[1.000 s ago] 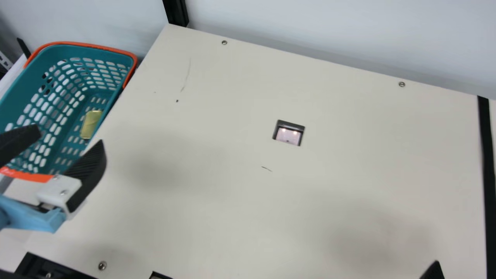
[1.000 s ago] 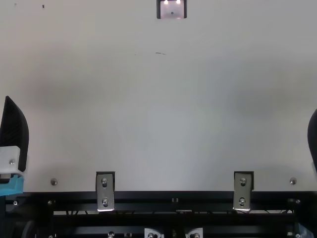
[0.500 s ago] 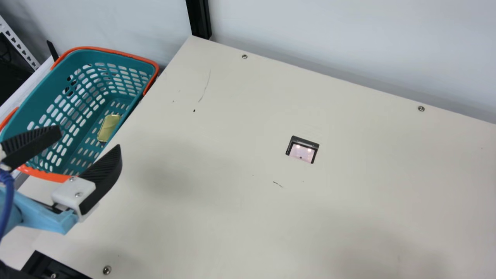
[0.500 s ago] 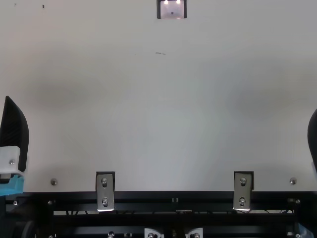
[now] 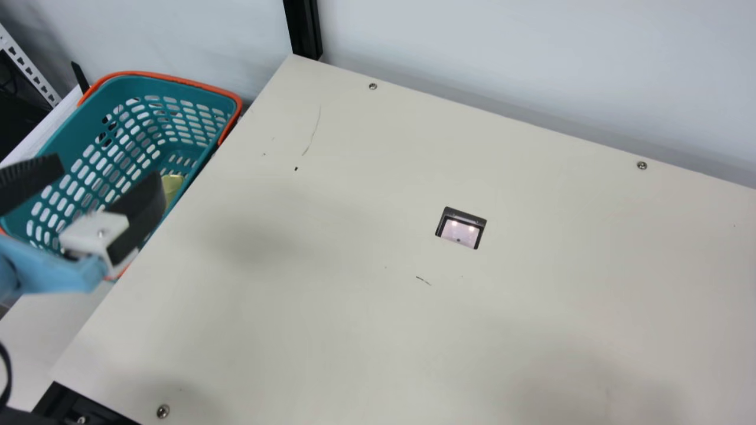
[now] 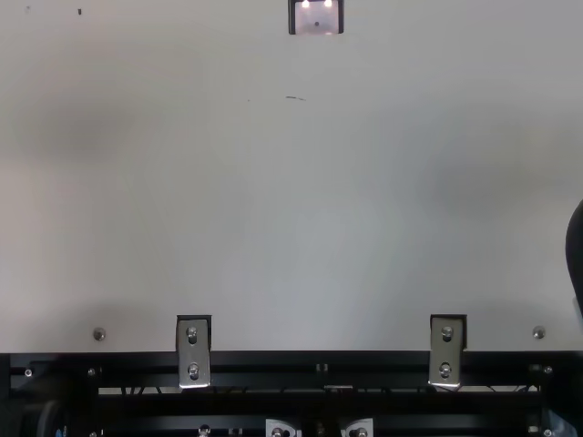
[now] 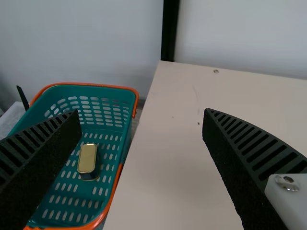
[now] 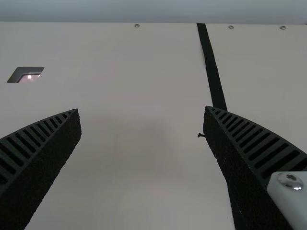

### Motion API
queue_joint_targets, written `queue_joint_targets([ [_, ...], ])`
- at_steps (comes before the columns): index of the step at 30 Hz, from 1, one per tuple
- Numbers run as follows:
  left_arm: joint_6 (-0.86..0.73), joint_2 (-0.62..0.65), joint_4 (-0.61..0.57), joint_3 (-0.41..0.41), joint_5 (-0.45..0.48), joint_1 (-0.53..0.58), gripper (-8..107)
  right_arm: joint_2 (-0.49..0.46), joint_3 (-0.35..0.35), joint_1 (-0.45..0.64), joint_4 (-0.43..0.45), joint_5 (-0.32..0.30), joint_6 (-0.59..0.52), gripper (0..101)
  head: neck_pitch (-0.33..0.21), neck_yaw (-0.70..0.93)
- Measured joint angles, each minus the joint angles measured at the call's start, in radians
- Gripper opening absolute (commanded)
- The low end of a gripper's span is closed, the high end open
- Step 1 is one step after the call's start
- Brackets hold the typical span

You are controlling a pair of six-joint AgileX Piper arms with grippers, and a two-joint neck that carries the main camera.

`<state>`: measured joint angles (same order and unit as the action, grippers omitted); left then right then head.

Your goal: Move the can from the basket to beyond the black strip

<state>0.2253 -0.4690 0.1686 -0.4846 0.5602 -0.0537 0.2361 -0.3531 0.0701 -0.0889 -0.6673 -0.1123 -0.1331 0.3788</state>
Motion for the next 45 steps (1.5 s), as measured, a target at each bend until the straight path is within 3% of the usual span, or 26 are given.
queue_joint_targets([
  [10,0.007,-0.342,0.04,-0.145,-0.093,-0.167,90,0.0,0.0,0.0,0.0,0.0,0.0,101,0.0,0.0],
  [26,-0.208,-0.875,-0.02,-0.287,-0.193,-0.426,90,0.0,0.0,0.0,0.0,0.0,0.0,101,0.0,0.0],
  [37,-0.291,-1.165,-0.049,-0.357,-0.212,-0.481,90,0.0,0.0,0.0,0.0,0.0,0.0,101,0.0,0.0],
  [45,-0.363,-1.363,-0.087,-0.452,-0.199,-0.493,90,0.0,0.0,0.0,0.0,0.0,0.0,101,0.005,0.0],
])
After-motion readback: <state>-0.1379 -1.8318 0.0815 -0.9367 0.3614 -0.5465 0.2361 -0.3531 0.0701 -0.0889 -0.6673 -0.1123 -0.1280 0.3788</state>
